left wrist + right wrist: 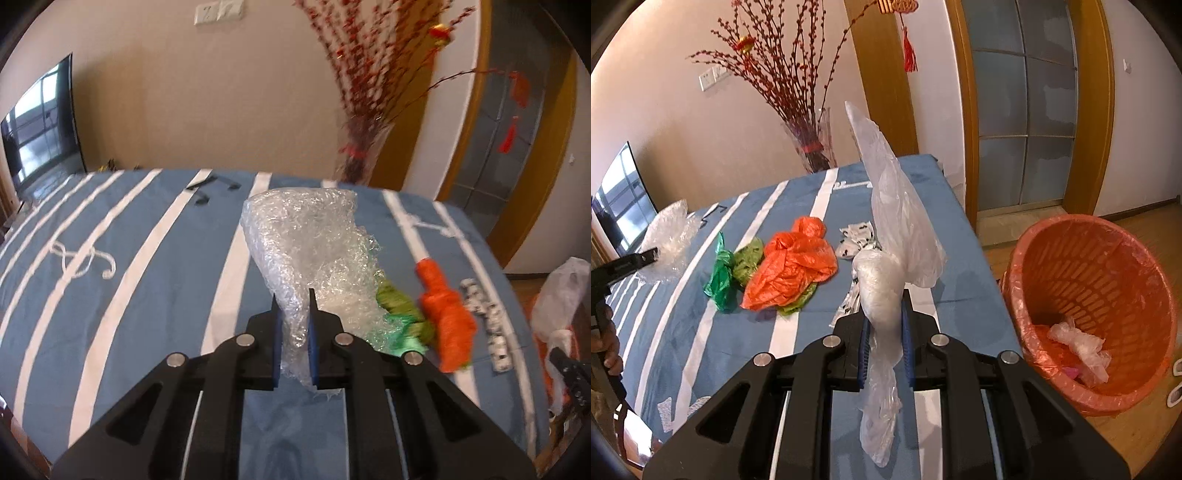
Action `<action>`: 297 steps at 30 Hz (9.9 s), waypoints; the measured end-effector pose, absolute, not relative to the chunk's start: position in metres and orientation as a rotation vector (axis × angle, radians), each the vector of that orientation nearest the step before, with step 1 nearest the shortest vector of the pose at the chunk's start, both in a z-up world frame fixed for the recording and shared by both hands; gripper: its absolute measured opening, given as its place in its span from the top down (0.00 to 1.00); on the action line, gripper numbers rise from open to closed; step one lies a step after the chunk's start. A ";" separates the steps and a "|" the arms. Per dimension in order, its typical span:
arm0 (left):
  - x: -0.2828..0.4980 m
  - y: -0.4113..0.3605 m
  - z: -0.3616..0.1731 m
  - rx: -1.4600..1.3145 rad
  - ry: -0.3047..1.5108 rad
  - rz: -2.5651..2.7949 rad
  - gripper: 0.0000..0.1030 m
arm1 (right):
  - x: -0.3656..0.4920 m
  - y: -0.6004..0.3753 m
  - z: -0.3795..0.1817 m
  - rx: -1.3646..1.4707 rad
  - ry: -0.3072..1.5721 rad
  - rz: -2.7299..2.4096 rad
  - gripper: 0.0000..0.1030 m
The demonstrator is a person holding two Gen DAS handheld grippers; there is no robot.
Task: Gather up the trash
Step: 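Grasp the bubble wrap with the left gripper and carry both bags to the basket, then release the bubble wrap and clear bag into the basket with both grippers, then grasp the white dotted bag with the right gripper while the left grasps the green bag, then carry the green bag and white dotted bag over the basket with both grippers, then open both grippers to drop the green and white dotted bags into the basket, then grasp the orange bag with the right gripper while the left reaches the lime-green bag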
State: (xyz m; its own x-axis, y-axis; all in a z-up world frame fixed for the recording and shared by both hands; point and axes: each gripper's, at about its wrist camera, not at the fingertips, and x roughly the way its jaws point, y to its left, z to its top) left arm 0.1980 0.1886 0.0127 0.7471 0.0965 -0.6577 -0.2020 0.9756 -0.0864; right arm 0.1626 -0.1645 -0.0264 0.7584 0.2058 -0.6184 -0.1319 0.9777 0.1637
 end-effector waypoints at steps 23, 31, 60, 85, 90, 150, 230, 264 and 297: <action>0.200 -0.039 0.026 0.057 0.700 -0.190 0.88 | 0.121 -0.264 -0.006 0.204 0.607 0.012 0.85; 0.204 -0.097 0.009 0.081 0.733 -0.286 0.88 | 0.111 -0.303 -0.008 0.242 0.598 -0.063 0.85; 0.238 -0.229 -0.036 0.135 0.817 -0.490 0.84 | 0.135 -0.392 -0.037 0.406 0.621 -0.140 0.84; 0.232 -0.189 -0.031 0.141 0.800 -0.400 0.46 | 0.115 -0.396 -0.027 0.384 0.596 -0.181 0.59; 0.225 -0.146 -0.020 0.120 0.777 -0.343 0.45 | 0.118 -0.367 -0.014 0.336 0.585 -0.128 0.59; 0.259 0.138 -0.071 -0.188 0.925 0.100 0.85 | 0.205 -0.164 -0.062 0.110 0.810 0.151 0.96; 0.233 -0.238 -0.034 0.090 0.862 -0.568 0.84 | 0.117 -0.394 -0.021 0.394 0.523 -0.153 0.96; 0.227 -0.092 -0.040 0.095 0.824 -0.265 0.45 | 0.133 -0.343 -0.030 0.342 0.610 -0.065 0.62; 0.209 0.193 -0.055 -0.149 0.824 0.205 0.40 | 0.261 -0.035 -0.068 0.033 0.879 0.370 0.63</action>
